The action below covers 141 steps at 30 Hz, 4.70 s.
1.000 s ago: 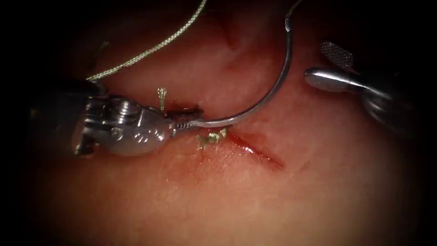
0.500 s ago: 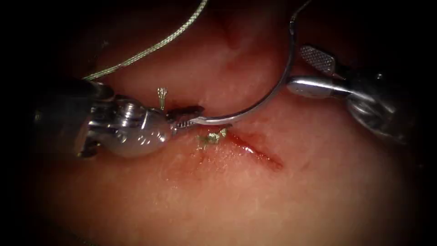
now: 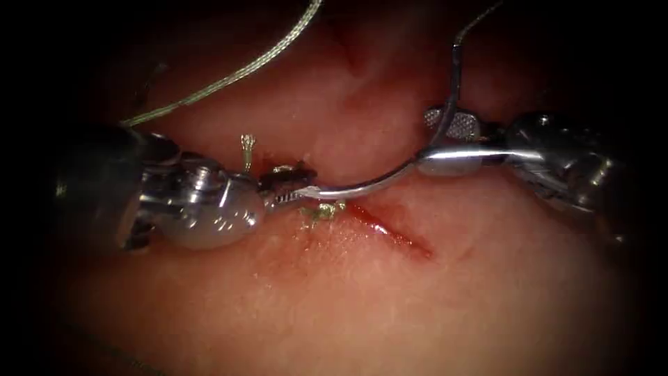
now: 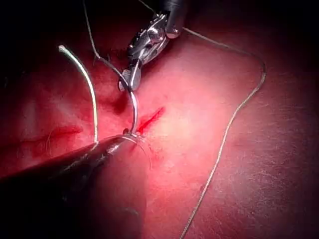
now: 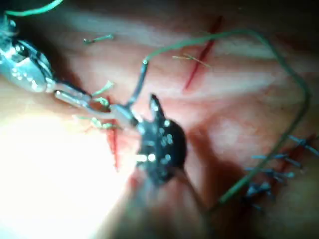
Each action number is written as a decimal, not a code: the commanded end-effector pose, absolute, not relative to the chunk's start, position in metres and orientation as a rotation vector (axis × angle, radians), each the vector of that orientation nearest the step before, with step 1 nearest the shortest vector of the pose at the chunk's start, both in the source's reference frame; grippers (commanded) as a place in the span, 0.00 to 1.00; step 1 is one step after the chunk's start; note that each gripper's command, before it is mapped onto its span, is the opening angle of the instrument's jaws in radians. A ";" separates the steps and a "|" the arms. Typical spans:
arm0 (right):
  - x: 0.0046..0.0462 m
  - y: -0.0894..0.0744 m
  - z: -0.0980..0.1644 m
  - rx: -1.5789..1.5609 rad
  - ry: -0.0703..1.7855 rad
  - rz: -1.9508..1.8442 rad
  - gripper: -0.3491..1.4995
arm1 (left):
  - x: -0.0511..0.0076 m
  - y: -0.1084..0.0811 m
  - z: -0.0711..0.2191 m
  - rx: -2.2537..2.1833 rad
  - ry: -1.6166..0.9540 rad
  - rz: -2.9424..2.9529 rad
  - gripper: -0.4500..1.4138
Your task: Wound Closure
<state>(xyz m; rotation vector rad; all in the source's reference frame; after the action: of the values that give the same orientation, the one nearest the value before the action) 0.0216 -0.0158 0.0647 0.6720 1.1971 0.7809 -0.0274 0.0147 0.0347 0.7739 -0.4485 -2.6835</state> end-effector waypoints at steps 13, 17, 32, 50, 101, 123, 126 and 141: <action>0.0211 -0.015 0.065 0.607 1.231 0.742 0.00 | -0.0279 0.015 0.034 0.862 -0.410 -2.627 0.00; 0.0212 -0.015 0.065 0.598 1.224 0.724 0.00 | -0.0279 0.015 0.034 0.863 -0.410 -2.626 0.05; 0.0203 -0.016 0.064 0.556 1.221 0.530 0.00 | -0.0277 0.019 0.028 1.583 0.827 -2.936 0.86; 0.0236 -0.016 0.057 0.275 1.307 0.046 0.00 | -0.0320 0.019 0.032 1.397 1.270 -3.094 0.84; 0.0249 -0.020 0.054 -0.125 1.160 0.482 0.85 | -0.0317 0.021 0.034 1.997 1.181 -2.872 0.00; 0.0300 -0.019 0.054 -0.378 1.121 0.540 0.62 | -0.0326 0.021 0.034 2.027 1.164 -2.896 0.00; 0.0296 -0.019 0.054 -0.378 1.123 0.540 0.46 | -0.0326 0.021 0.033 2.026 1.168 -2.893 0.00; 0.0268 -0.018 0.052 -0.356 1.142 0.446 0.00 | -0.0326 0.021 0.033 2.009 1.205 -2.909 0.40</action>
<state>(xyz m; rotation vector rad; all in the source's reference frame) 0.0262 -0.0185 0.0516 -0.3532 1.1414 0.4466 -0.0320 0.0208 0.0321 2.0004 1.2111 -2.9181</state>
